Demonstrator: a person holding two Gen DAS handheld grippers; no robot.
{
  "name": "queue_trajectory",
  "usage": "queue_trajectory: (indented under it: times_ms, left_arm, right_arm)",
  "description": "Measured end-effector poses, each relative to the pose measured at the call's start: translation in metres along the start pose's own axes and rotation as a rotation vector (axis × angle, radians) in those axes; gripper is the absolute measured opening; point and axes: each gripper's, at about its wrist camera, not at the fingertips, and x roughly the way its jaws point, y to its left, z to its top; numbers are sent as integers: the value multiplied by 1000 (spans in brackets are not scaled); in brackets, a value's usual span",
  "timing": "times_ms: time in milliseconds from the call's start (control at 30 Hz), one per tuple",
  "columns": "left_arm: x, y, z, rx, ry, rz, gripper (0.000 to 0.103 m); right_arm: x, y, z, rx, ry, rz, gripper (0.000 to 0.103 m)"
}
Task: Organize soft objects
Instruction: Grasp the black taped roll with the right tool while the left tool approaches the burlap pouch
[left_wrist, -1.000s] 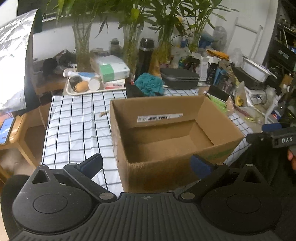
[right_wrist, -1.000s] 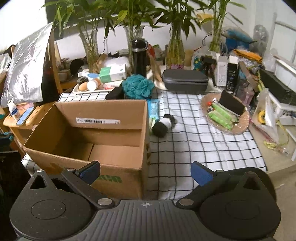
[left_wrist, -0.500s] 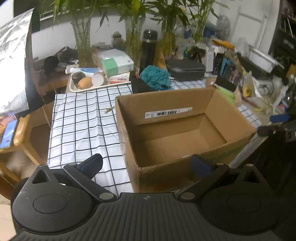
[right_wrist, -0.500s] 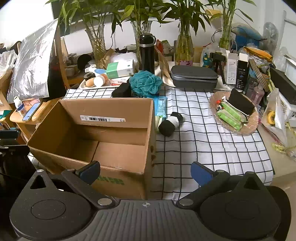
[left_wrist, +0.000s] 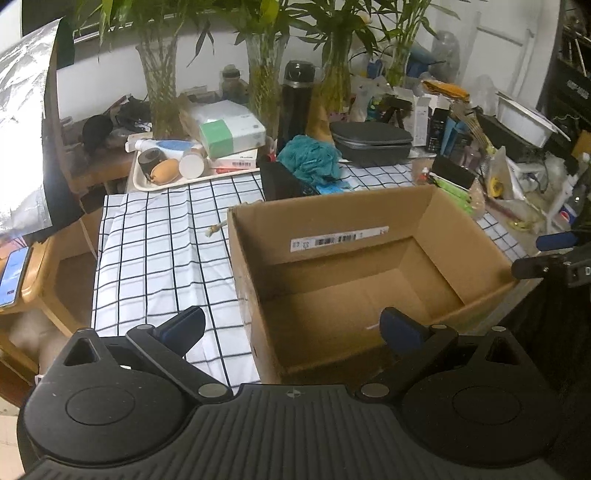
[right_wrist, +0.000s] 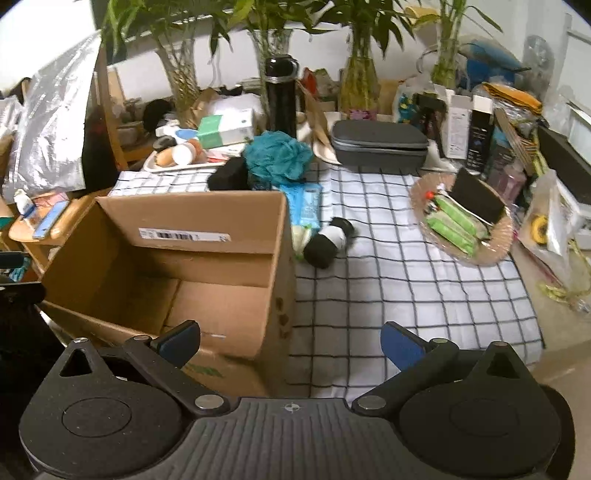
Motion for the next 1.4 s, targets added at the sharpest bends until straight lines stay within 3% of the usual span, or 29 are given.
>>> queue_trajectory:
  times_ms: [267,867,1200,1400]
  left_arm:
    - [8,9,16,-21,-14,-19,103]
    - [38,58,59,-124,-58,-41,103]
    - [71,97,83,-223,-84,-31,103]
    - [97,115,94,-263,-92,-24,103]
  right_arm:
    - [12,-11,18,57,-8,65,103]
    - [61,-66,89,184,-38,20,103]
    - [117,-97,110,278,-39,0,103]
    - [154,-108,110,301,25,18,103]
